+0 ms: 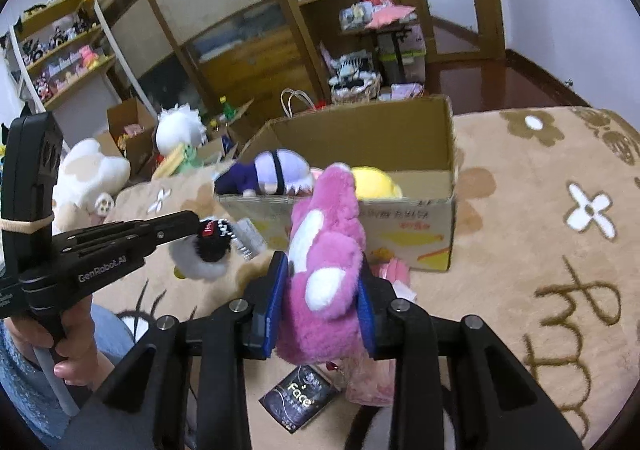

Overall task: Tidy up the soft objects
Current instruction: 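Lift both plushes over the box and open both grippers to drop them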

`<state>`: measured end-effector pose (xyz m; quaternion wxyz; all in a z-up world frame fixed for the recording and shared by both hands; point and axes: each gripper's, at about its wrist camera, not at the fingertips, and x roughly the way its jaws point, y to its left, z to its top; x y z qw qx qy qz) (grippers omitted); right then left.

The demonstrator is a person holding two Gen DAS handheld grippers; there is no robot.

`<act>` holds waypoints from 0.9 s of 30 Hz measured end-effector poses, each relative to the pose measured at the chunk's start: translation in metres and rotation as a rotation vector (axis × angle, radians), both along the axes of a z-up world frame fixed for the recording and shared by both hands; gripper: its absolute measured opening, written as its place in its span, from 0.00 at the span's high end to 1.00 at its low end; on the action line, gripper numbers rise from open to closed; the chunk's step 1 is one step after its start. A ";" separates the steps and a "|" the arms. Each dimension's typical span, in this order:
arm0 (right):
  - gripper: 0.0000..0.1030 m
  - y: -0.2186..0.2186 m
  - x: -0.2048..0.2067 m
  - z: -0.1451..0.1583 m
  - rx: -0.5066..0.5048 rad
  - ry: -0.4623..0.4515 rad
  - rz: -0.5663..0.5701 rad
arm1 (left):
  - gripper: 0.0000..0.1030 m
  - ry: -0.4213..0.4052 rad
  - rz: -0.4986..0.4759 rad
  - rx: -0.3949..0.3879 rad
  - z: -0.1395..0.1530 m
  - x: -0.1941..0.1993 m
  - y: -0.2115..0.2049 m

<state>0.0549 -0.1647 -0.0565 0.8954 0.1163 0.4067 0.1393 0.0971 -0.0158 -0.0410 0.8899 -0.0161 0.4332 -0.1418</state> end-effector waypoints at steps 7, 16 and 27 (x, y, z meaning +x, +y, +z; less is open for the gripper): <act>0.73 -0.007 -0.001 0.022 0.014 -0.065 -0.014 | 1.00 -0.094 0.012 -0.018 0.032 0.000 0.004; 0.74 -0.010 -0.001 0.057 0.052 -0.160 -0.030 | 1.00 -0.181 -0.006 -0.002 0.062 0.005 -0.009; 0.74 -0.013 0.038 0.066 0.009 -0.230 -0.083 | 1.00 -0.293 -0.042 -0.002 0.074 0.046 -0.032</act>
